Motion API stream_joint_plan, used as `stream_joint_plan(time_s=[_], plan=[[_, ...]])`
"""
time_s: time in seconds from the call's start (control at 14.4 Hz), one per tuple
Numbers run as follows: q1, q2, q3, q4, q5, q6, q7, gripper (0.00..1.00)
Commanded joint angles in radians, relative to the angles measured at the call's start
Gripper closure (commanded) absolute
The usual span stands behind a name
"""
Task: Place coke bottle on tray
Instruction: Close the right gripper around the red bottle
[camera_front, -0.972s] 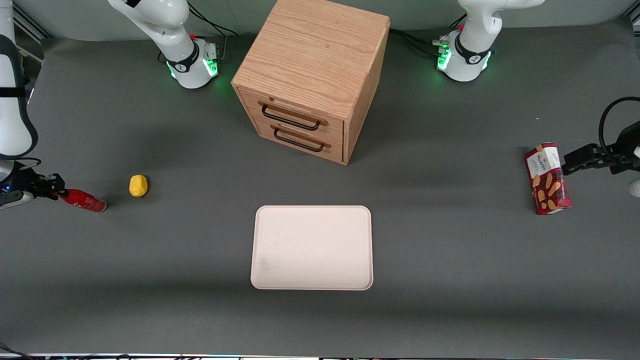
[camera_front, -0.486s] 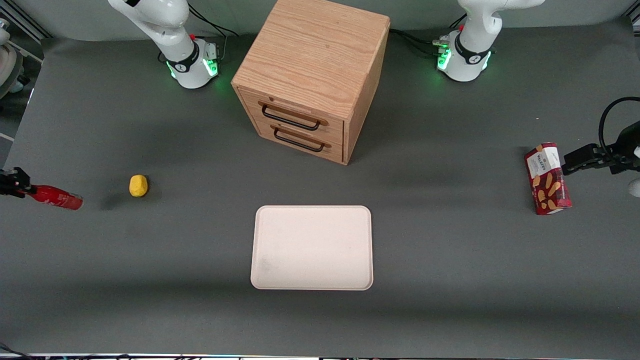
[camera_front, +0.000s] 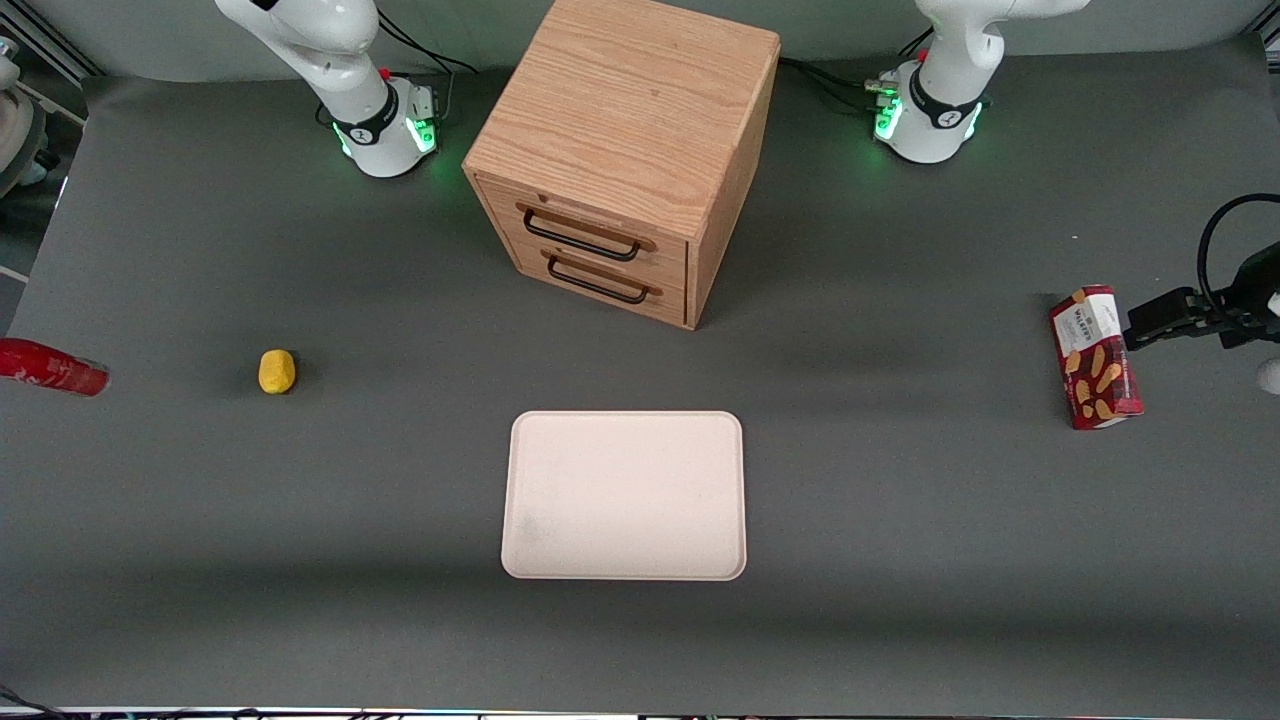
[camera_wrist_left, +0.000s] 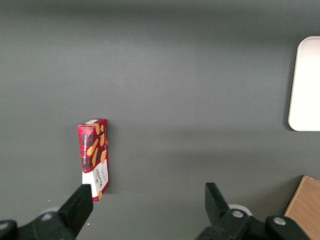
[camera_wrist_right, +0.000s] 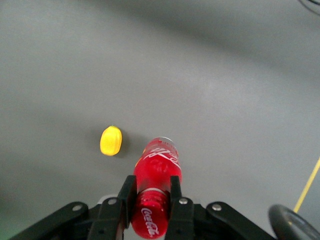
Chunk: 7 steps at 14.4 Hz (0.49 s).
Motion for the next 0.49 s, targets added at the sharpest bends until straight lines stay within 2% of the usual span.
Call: stream_joint_plan(time_s=[0.0,0.28,0.42], plan=[[0.026,-0.029,-0.006,0.067,-0.035,-0.068,-0.01,1.0],[0.053,-0.061,-0.007,0.067,-0.037,-0.085,-0.003,1.0],[0.096,-0.078,-0.01,0.065,-0.037,-0.093,0.023,1.0]])
